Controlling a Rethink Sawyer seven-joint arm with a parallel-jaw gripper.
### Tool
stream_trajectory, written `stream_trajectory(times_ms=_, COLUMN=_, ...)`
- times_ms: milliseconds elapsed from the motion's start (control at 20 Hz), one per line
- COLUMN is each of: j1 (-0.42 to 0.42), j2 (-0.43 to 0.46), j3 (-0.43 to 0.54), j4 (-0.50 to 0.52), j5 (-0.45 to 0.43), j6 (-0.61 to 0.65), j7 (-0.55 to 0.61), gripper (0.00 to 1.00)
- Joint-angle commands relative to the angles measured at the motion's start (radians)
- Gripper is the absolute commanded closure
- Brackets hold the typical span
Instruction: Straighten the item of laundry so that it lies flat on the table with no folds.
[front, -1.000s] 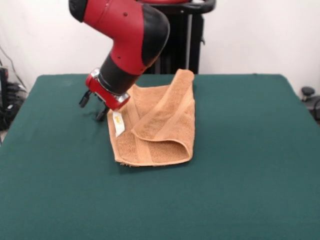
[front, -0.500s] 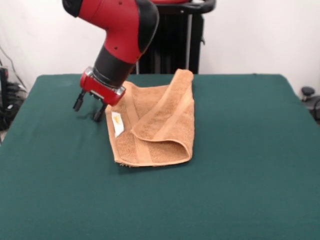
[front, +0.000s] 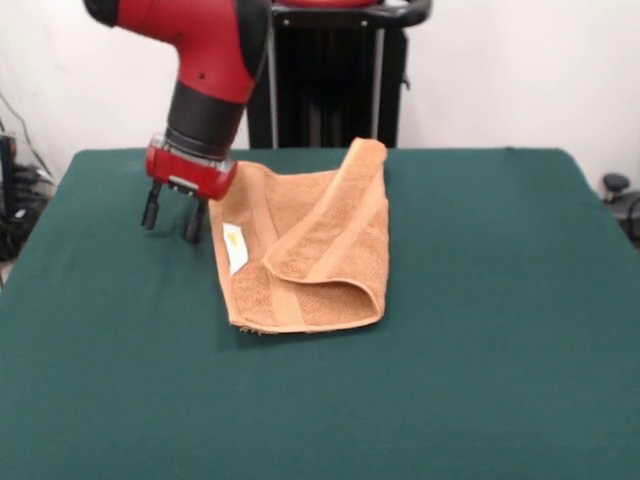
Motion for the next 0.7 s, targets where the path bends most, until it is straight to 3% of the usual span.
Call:
stream_trajectory(times_ms=50, j1=-0.304, j2=0.165, j3=0.264, j4=-0.139, j5=-0.076, j6=0.333, j7=-0.222, gripper=0.0)
stream_trajectory(times_ms=400, j1=-0.376, j2=0.04, j3=0.386, j4=-0.115, j5=-0.033, j6=0.573, j7=-0.333, gripper=0.0)
stream_trajectory(times_ms=700, j1=-0.403, j2=0.035, j3=0.494, j4=-0.226, j5=0.008, j6=0.824, j7=-0.419, gripper=0.0)
